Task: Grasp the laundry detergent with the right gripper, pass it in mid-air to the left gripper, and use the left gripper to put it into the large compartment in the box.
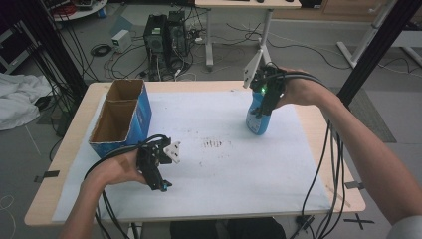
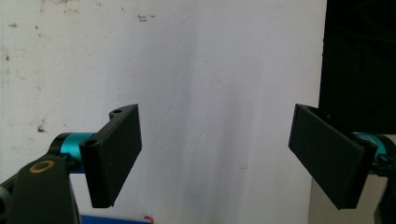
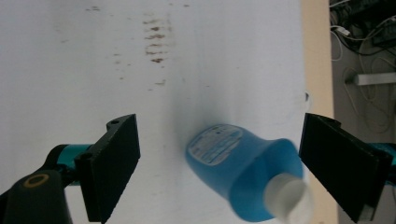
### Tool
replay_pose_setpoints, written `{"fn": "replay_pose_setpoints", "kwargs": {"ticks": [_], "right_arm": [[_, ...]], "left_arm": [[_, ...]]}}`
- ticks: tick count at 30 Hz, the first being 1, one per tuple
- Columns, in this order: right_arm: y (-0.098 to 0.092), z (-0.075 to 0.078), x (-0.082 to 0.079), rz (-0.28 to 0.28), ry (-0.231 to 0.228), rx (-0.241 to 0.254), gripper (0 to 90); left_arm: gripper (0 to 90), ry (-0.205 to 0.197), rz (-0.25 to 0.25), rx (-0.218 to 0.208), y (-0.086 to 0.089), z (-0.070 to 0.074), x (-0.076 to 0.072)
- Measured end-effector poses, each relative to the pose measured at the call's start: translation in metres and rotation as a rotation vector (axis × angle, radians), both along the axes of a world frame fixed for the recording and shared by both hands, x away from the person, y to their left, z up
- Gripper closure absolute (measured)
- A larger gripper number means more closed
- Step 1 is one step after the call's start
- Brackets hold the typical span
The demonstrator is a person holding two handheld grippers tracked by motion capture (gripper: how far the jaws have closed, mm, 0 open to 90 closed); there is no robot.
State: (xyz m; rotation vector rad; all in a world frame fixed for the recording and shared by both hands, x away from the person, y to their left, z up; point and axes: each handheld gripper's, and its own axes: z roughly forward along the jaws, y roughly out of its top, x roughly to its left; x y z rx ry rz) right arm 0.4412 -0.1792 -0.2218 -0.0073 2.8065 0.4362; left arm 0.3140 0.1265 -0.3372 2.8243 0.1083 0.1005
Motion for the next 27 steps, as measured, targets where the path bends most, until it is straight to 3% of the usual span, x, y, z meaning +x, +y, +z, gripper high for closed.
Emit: {"fn": "replay_pose_setpoints", "kwargs": {"ticks": [6, 7, 12, 13, 16, 18, 19, 22, 25, 26, 27], "right_arm": [[-0.013, -0.008, -0.016, -0.015, 0.015, -0.017, 11.7], [-0.025, -0.014, -0.024, -0.047, 0.03, -0.014, 11.7], [-0.037, -0.02, -0.026, -0.089, 0.041, -0.011, 11.7], [-0.052, -0.027, -0.024, -0.174, 0.059, -0.008, 11.7], [-0.06, -0.031, -0.021, -0.221, 0.071, -0.014, 11.7], [-0.06, -0.031, -0.021, -0.221, 0.071, -0.014, 11.7], [-0.076, -0.04, -0.013, -0.333, 0.09, 0.0, 11.7], [-0.081, -0.044, -0.01, -0.377, 0.093, 0.019, 11.7], [-0.086, -0.049, -0.005, -0.456, 0.117, 0.064, 11.7], [-0.086, -0.049, -0.005, -0.456, 0.117, 0.064, 11.7], [-0.086, -0.054, -0.001, -0.519, 0.139, 0.094, 11.6]], "left_arm": [[17.3, 0.005, -0.007, 0.001, -0.001, -0.002, 0.002], [17.3, 0.004, -0.004, -0.003, -0.002, -0.002, 0.002], [17.3, 0.001, -0.006, -0.003, -0.003, -0.002, 0.002], [17.3, 0.003, -0.009, -0.003, -0.004, -0.003, 0.003], [17.3, 0.002, -0.008, -0.004, -0.004, -0.003, 0.003], [17.3, 0.004, -0.008, -0.007, -0.004, -0.004, 0.003], [17.3, 0.005, -0.01, -0.008, -0.004, -0.004, 0.003], [17.3, 0.003, -0.007, -0.007, -0.004, -0.005, 0.002], [17.3, 0.006, -0.008, -0.006, -0.004, -0.006, 0.002], [17.3, 0.006, -0.008, -0.006, -0.004, -0.006, 0.002], [17.3, 0.006, -0.009, -0.009, -0.004, -0.007, 0.003]]}}
